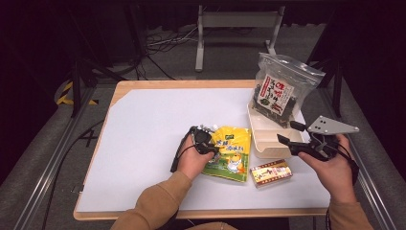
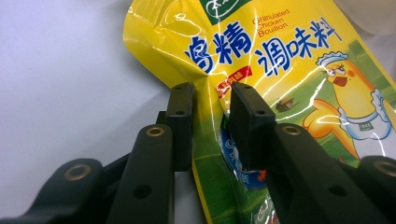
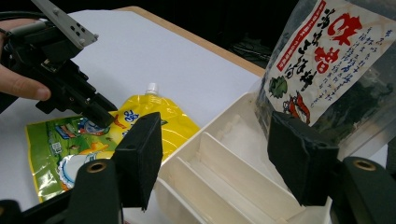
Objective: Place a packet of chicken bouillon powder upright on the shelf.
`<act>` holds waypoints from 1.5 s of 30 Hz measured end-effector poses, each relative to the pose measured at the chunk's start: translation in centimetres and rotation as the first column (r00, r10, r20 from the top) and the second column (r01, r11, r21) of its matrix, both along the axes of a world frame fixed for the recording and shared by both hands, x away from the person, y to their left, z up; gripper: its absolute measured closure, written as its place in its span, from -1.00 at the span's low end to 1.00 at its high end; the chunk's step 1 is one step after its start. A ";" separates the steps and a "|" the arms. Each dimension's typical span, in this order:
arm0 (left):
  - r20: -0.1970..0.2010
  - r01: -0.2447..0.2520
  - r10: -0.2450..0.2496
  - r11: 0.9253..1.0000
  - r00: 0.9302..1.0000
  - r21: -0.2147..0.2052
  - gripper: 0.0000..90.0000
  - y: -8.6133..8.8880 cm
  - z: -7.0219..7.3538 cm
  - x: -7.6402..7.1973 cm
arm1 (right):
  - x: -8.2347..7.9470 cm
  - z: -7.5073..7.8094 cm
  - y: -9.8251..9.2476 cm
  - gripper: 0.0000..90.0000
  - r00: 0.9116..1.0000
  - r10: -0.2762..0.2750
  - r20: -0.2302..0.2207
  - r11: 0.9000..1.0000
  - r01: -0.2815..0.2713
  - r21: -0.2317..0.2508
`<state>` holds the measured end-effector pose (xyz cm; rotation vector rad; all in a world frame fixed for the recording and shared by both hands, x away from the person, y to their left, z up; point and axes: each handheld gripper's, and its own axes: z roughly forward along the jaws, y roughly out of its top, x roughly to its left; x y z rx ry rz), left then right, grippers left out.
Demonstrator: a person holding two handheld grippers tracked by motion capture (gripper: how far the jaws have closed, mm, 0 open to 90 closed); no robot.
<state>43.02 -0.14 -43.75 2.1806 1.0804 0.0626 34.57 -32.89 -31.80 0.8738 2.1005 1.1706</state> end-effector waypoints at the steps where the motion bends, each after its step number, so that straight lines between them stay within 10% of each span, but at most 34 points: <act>1: 0.001 0.004 -0.004 1.000 1.000 -0.002 0.61 0.0 0.0 0.0 | 0.0 0.0 0.0 -0.21 1.000 0.000 -0.001 1.000 0.000 0.000; 17: 0.005 0.039 -0.038 0.993 0.999 -0.108 0.89 1.5 -0.2 0.3 | 0.1 -0.3 -0.1 -0.10 1.000 0.008 -0.017 1.000 -0.008 -0.020; 29: 0.152 0.076 -0.055 0.988 0.987 -0.137 0.90 3.6 2.7 -1.3 | -0.1 -0.3 0.3 0.34 0.997 0.066 -0.043 0.992 -0.070 -0.102; 39: 0.299 0.156 -0.101 0.974 0.949 -0.165 0.90 6.2 5.4 -2.1 | 0.2 -0.6 1.2 0.28 0.990 0.141 -0.026 0.981 -0.143 -0.131; 45: 0.369 0.214 -0.123 0.953 0.921 -0.217 0.89 7.5 6.6 -2.9 | 0.1 -0.4 1.9 0.27 0.983 0.181 -0.029 0.976 -0.183 -0.115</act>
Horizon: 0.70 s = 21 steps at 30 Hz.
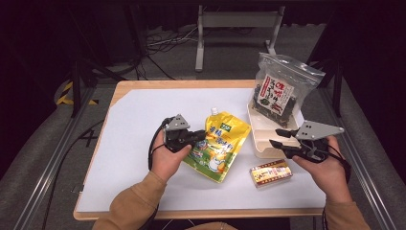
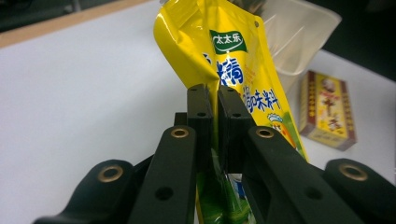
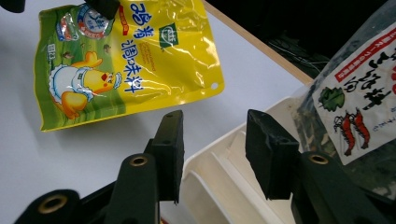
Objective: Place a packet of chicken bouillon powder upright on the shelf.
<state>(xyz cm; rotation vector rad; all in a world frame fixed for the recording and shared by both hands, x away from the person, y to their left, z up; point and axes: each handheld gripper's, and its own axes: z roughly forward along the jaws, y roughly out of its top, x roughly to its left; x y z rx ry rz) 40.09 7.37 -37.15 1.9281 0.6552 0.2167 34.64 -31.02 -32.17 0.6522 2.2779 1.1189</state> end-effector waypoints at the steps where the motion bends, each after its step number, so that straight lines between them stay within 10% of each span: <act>1: 0.018 0.007 -0.006 1.000 1.000 -0.017 0.89 0.2 0.1 -0.2 | 0.0 0.0 0.1 0.26 1.000 0.000 -0.008 1.000 0.000 0.005; 10: 0.087 0.038 -0.032 0.996 0.996 -0.076 0.89 0.8 0.4 -1.4 | -0.4 0.0 1.5 0.11 0.986 -0.018 -0.165 0.980 0.049 0.190; 21: 0.139 0.079 -0.064 0.991 0.988 -0.104 0.89 1.6 0.4 -1.9 | 0.8 -1.6 3.6 -0.02 0.970 0.016 -0.243 0.966 0.048 0.255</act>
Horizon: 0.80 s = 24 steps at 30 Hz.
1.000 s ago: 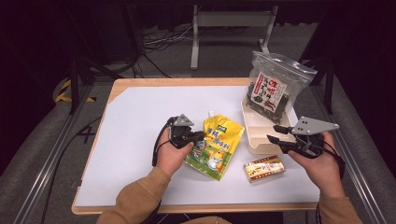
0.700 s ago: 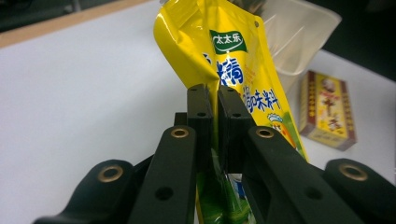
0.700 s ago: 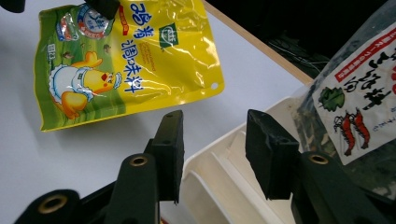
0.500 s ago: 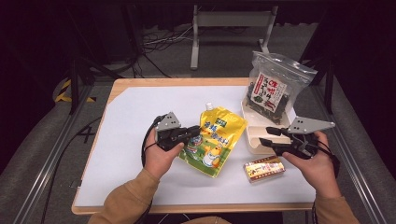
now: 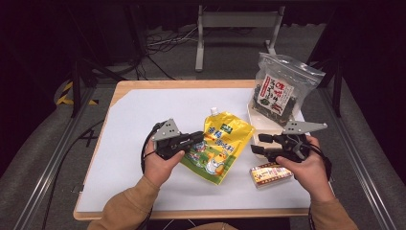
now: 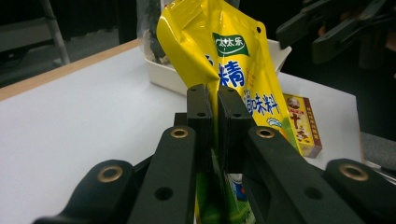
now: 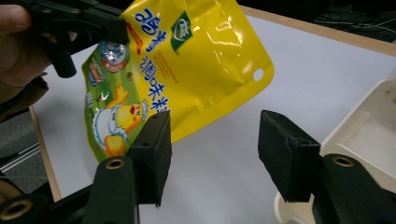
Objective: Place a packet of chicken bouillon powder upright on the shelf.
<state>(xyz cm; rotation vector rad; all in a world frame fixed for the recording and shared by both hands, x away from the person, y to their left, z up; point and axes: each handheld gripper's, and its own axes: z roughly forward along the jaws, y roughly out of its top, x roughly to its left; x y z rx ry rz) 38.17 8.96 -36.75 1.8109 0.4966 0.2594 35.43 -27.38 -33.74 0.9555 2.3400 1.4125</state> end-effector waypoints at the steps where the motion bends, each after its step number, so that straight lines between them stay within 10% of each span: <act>1: -0.012 0.001 -0.001 1.000 1.000 -0.010 0.89 0.0 0.1 -0.2 | 0.2 -0.2 0.2 -0.04 1.000 -0.004 -0.007 1.000 0.004 0.006; 17: 0.019 0.039 -0.039 0.998 0.999 -0.046 0.90 -0.6 0.3 -0.9 | 1.4 -1.9 2.7 -0.08 0.996 0.061 -0.062 0.995 -0.055 0.087; 24: 0.023 0.048 -0.046 0.998 0.999 -0.051 0.89 -0.7 0.1 -1.0 | 1.6 -2.4 3.7 0.32 0.987 0.147 -0.060 0.978 -0.135 0.160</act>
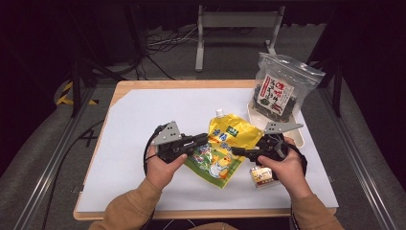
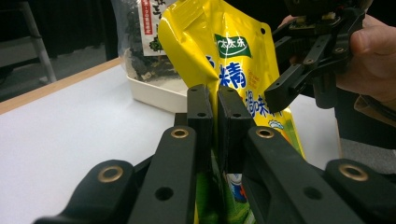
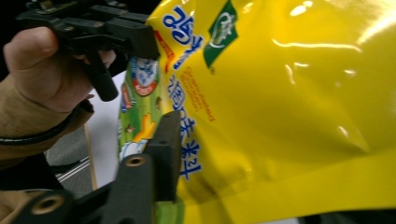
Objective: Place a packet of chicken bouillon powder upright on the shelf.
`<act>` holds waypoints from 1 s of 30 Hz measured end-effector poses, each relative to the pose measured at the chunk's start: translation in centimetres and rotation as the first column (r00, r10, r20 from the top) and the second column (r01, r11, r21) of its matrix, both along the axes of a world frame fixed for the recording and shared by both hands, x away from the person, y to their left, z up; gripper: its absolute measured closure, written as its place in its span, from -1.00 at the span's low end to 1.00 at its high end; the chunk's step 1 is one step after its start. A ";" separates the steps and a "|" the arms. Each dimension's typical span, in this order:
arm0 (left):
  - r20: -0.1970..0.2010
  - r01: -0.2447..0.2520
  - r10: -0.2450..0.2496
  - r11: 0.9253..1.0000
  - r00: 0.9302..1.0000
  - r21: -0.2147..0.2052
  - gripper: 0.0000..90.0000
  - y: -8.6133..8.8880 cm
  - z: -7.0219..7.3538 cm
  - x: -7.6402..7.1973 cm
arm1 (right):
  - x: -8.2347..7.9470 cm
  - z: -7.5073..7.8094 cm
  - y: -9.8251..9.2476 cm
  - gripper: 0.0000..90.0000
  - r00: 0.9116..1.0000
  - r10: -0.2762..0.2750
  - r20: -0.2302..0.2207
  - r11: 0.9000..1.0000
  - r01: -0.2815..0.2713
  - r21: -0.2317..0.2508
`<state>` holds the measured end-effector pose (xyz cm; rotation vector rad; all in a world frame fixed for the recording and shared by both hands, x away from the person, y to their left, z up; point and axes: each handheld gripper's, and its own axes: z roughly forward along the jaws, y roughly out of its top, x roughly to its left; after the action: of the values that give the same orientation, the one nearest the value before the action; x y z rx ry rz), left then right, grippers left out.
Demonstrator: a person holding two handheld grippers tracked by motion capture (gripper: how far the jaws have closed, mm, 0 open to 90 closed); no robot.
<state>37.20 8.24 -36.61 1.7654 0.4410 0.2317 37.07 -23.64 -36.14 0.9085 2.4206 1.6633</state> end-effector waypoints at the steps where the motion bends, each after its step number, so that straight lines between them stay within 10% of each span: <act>1: 0.000 0.000 0.000 1.000 1.000 0.000 0.89 0.0 0.0 0.0 | 0.0 0.0 0.0 0.32 1.000 0.000 0.000 1.000 0.000 0.000; 9: -0.005 -0.015 0.015 1.000 1.000 -0.013 0.89 0.7 -0.1 -0.1 | 0.2 0.7 0.0 0.92 0.993 0.112 -0.024 0.990 -0.110 0.087; 30: -0.026 -0.019 0.019 0.999 0.999 -0.035 0.67 2.1 0.2 -0.6 | -0.4 4.9 1.3 0.94 0.972 0.198 0.124 0.976 -0.183 -0.119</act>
<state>36.60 10.29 -36.42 1.7323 0.4780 0.2136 36.68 -22.38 -31.29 0.5446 2.5426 1.5756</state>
